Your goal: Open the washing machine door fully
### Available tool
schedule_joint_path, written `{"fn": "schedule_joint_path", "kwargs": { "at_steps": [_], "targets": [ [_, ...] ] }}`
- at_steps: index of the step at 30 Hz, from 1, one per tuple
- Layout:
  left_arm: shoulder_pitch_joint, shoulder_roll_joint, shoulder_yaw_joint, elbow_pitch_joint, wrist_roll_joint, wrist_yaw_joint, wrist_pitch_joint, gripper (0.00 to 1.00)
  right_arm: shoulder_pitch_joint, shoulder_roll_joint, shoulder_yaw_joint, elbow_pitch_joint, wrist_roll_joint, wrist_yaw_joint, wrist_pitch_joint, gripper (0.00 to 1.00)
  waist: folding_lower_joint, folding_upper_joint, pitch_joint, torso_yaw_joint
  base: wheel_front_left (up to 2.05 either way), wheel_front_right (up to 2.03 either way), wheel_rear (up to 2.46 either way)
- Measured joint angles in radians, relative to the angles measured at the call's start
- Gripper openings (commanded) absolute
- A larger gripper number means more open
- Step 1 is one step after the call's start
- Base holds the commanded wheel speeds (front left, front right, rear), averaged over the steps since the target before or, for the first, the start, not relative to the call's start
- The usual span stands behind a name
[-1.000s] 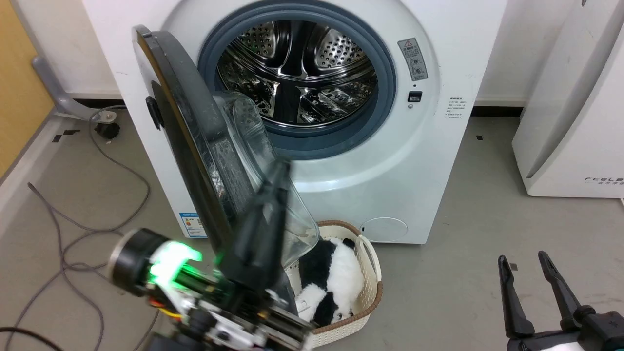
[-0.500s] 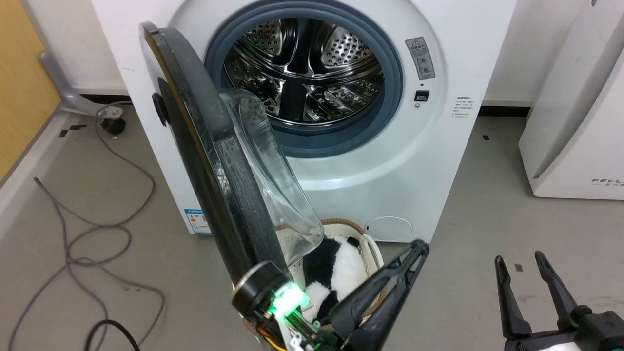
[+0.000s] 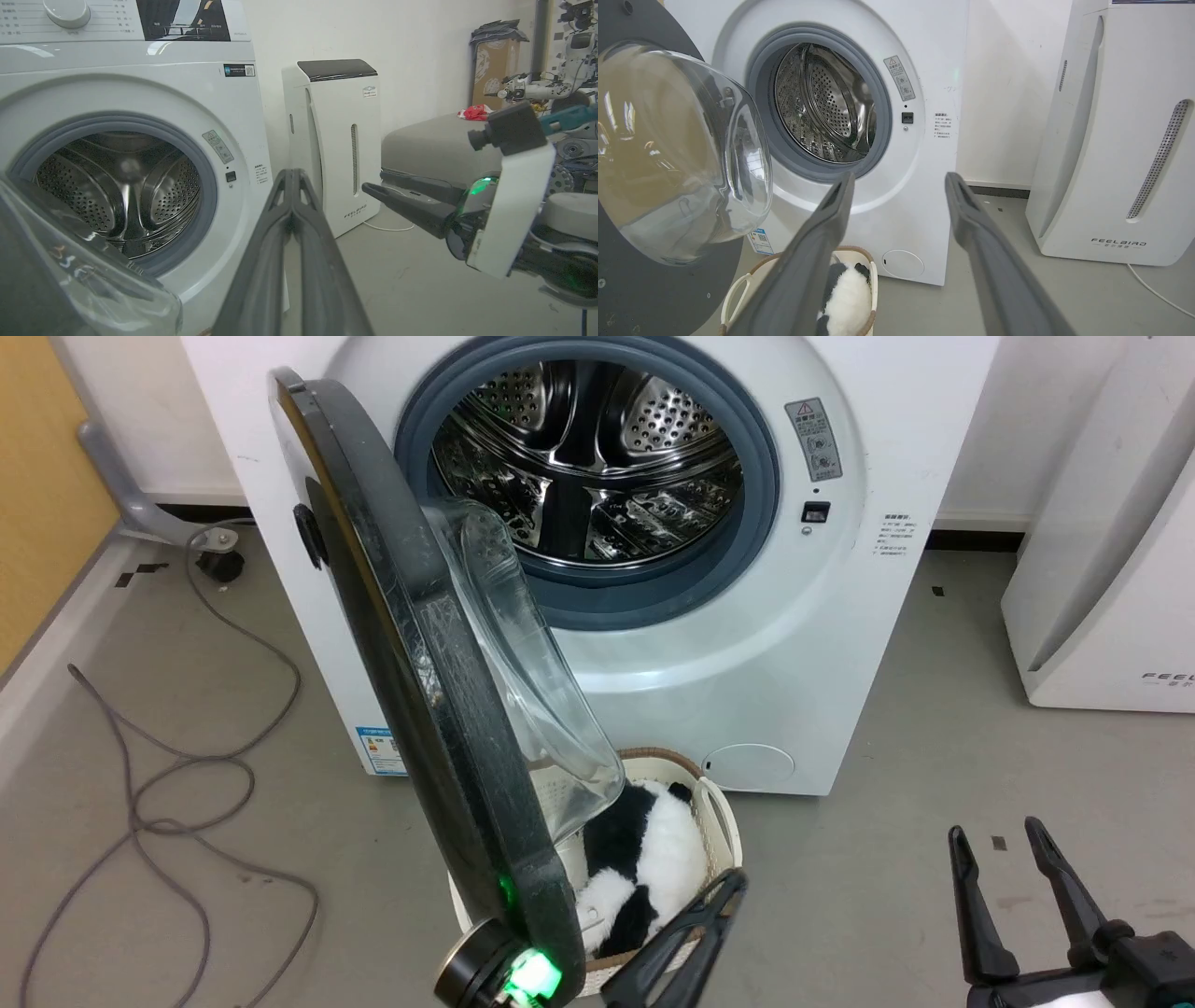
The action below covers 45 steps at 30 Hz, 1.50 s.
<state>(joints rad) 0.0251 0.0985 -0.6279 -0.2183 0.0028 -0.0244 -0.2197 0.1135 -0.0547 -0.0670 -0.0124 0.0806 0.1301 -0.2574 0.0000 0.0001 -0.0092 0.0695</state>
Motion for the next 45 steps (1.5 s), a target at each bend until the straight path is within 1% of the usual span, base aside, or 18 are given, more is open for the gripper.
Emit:
{"fn": "schedule_joint_path", "kwargs": {
  "at_steps": [3,11,19,28,34,40,45],
  "targets": [
    [0.013,0.01,0.021,0.054,-0.006,0.015,-0.001,0.0,-0.001,0.0,-0.002,0.001,0.0,0.0,0.0,1.0,0.0,0.0,0.005,0.003,0.0,0.0,0.0],
    [0.013,0.015,0.078,0.195,-0.033,0.053,-0.018,0.0,-0.002,0.0,-0.002,0.006,0.0,0.0,0.0,1.0,0.0,0.0,0.012,0.013,0.0,0.0,0.0],
    [0.013,0.034,0.094,0.226,-0.042,0.062,-0.028,0.0,-0.001,0.0,-0.009,0.012,0.0,0.0,0.0,1.0,0.0,0.0,0.015,0.049,0.0,0.0,0.0],
    [0.017,0.048,0.095,0.216,-0.048,0.075,-0.032,0.0,-0.002,0.0,-0.007,0.014,0.0,0.0,0.0,1.0,0.0,0.0,0.014,0.134,0.0,0.0,0.0],
    [0.02,0.08,0.111,0.194,-0.049,0.081,-0.03,0.0,-0.002,0.001,-0.007,0.016,-0.002,0.0,0.0,1.0,0.0,0.0,0.013,0.204,0.0,0.0,0.0],
    [0.043,0.106,0.162,0.178,-0.067,0.117,-0.023,0.0,-0.003,0.001,-0.017,0.016,-0.002,0.0,0.0,1.0,0.0,0.0,0.014,0.265,0.0,0.0,0.0],
    [0.077,0.131,0.234,0.172,-0.108,0.151,-0.019,0.0,-0.001,0.001,-0.026,0.016,0.0,0.0,0.0,1.0,0.0,0.0,0.018,0.305,0.0,0.0,0.0]
  ]
}}
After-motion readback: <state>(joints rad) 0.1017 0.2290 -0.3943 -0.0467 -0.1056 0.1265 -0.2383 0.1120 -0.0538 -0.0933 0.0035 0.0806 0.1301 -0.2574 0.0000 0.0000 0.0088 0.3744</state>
